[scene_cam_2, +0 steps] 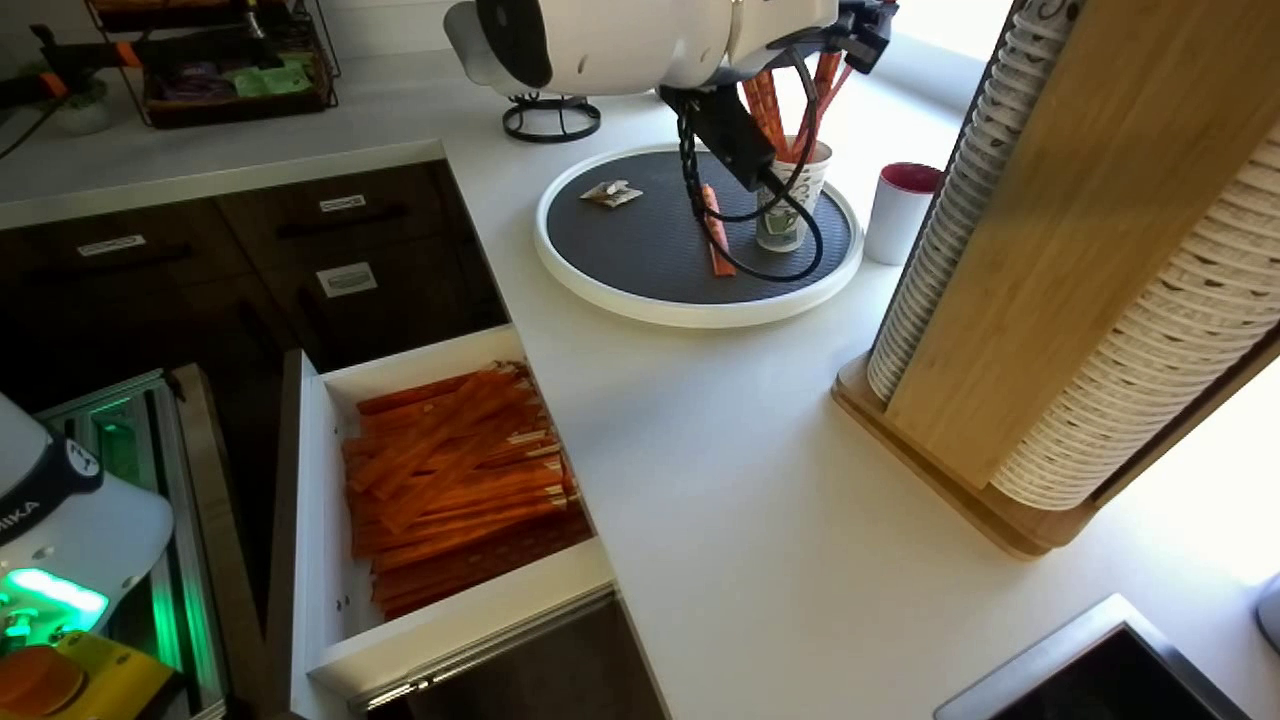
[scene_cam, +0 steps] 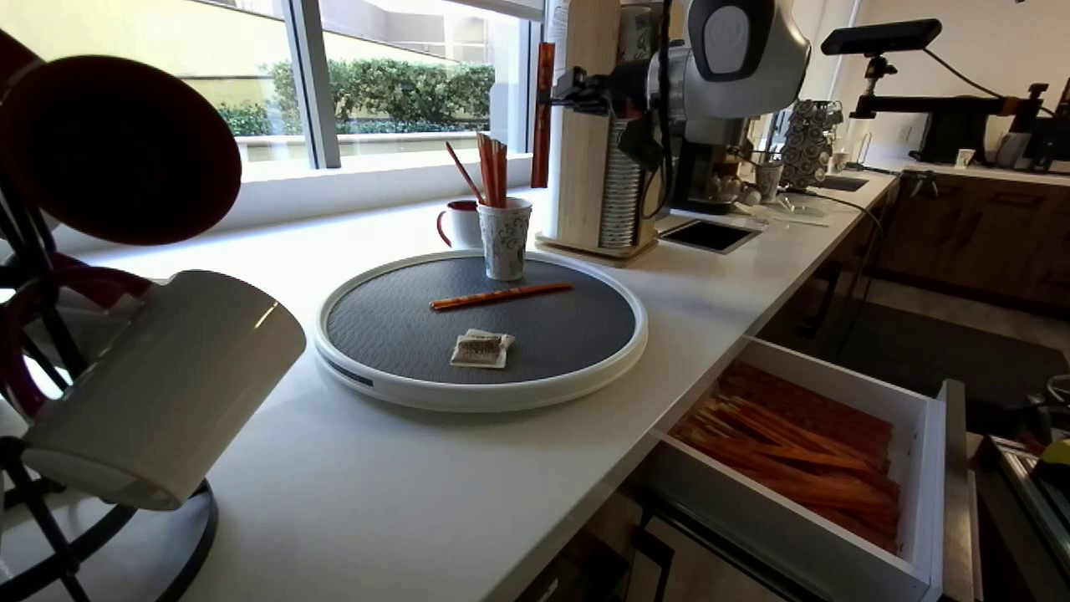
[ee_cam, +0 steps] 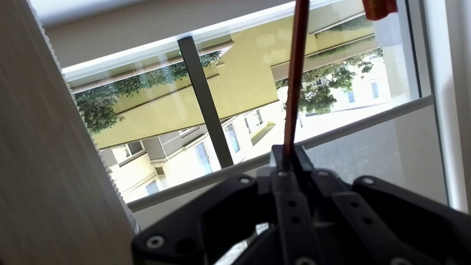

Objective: Place some orange packets from the drawer in the coffee cup.

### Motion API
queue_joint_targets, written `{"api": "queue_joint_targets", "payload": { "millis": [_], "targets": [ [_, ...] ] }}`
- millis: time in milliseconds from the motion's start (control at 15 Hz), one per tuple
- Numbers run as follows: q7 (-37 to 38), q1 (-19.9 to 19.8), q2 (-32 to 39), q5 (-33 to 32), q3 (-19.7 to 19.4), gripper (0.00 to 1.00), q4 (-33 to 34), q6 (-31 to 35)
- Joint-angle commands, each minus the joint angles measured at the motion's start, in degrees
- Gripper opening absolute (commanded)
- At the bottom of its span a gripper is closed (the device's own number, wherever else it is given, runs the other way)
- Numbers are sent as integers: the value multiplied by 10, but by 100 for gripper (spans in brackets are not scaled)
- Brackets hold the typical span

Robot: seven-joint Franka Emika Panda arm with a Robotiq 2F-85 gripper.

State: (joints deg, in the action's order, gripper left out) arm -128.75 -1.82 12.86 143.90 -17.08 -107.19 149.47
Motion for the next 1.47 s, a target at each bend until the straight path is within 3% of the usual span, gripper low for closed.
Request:
{"api": "queue_joint_targets", "payload": {
  "millis": [0, 733, 1400],
  "targets": [
    [21, -23, 3, -3, 13, 2, 5, -2],
    [34, -5, 7, 0, 17, 2, 1, -15],
    [37, -21, 25, -3, 26, 2, 6, -20]
  ]
}}
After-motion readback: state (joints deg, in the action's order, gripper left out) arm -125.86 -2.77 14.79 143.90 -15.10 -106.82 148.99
